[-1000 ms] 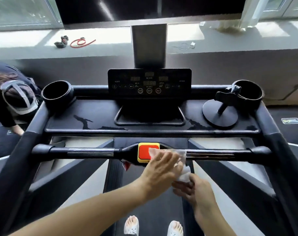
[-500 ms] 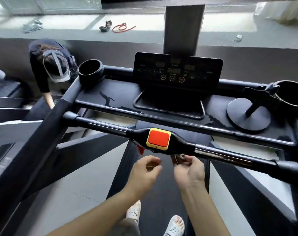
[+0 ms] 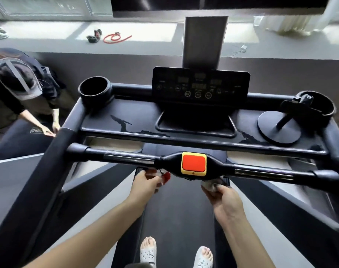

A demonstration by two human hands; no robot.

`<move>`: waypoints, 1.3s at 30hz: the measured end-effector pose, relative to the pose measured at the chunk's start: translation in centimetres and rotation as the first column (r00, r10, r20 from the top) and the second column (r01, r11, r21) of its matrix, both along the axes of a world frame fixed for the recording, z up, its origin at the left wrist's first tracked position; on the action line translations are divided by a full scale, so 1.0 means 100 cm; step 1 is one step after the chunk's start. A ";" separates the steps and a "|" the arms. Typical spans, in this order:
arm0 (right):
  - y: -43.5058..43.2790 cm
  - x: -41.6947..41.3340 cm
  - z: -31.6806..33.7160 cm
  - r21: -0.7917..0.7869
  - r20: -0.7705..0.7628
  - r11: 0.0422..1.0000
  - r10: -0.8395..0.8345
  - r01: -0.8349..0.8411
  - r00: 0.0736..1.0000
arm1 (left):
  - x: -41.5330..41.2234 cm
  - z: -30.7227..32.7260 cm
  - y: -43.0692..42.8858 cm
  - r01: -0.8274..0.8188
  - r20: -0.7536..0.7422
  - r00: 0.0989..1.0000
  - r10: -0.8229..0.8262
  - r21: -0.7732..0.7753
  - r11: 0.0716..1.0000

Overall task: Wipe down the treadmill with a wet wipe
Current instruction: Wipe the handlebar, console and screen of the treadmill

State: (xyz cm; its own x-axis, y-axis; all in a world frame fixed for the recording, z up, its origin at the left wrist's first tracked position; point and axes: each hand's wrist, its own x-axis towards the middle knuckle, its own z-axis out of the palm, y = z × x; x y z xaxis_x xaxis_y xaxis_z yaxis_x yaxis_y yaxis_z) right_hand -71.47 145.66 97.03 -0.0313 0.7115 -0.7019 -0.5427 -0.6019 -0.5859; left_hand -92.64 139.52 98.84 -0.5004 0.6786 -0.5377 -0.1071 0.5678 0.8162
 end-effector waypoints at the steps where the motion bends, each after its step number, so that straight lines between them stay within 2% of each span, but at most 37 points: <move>1: -0.008 0.005 0.000 -0.009 0.075 1.000 0.011 -0.011 0.997 | -0.002 0.000 0.003 0.026 0.018 0.999 -0.026 0.002 1.000; 3: -0.028 -0.005 -0.005 -0.058 0.218 0.998 0.028 -0.015 0.975 | -0.014 -0.006 0.006 0.131 0.094 0.987 -0.132 0.020 0.991; 4: -0.036 -0.013 -0.009 -0.101 0.237 0.994 0.060 -0.037 0.970 | -0.015 -0.007 0.007 0.174 0.133 0.975 -0.177 0.032 0.984; 7: -0.053 -0.061 -0.014 -0.156 0.104 0.985 0.091 -0.074 0.990 | -0.020 -0.012 0.009 0.244 0.169 0.953 -0.250 0.054 0.968; 10: -0.043 -0.111 -0.011 -0.131 -0.094 0.987 -0.104 0.091 0.990 | -0.032 -0.001 0.002 0.300 0.055 0.951 -0.305 0.088 0.950; 13: -0.021 -0.137 -0.011 -0.152 -0.215 0.944 -0.319 0.291 0.923 | -0.050 0.005 -0.005 0.412 -0.194 0.897 -0.398 0.037 0.911; 17: -0.022 -0.146 -0.003 -0.128 -0.317 0.931 -0.365 0.342 0.876 | -0.069 0.006 -0.011 0.464 -0.305 0.846 -0.437 0.019 0.885; 23: -0.068 -0.099 0.014 -0.060 -0.225 0.920 -0.390 0.387 0.893 | -0.070 -0.007 -0.008 0.548 -0.313 0.797 -0.517 0.017 0.836; 26: -0.073 -0.084 0.033 0.011 0.021 0.956 -0.293 0.293 0.956 | -0.052 -0.010 -0.004 0.593 -0.301 0.783 -0.545 0.095 0.800; 28: -0.072 -0.082 0.041 0.000 0.209 0.977 -0.209 0.214 0.955 | -0.037 -0.004 0.002 0.624 -0.333 0.762 -0.555 0.149 0.767; 30: -0.073 -0.077 0.042 -0.060 0.322 0.988 -0.116 0.143 0.940 | -0.027 0.000 0.009 0.639 -0.412 0.736 -0.537 0.162 0.752; 34: -0.083 -0.063 0.049 -0.099 0.395 0.994 -0.010 0.053 0.918 | -0.027 0.000 0.008 0.608 -0.428 0.749 -0.506 0.137 0.782; 39: -0.074 -0.080 0.094 0.096 0.408 0.994 0.008 -0.051 0.913 | -0.024 -0.023 -0.007 0.669 -0.346 0.724 -0.597 0.143 0.729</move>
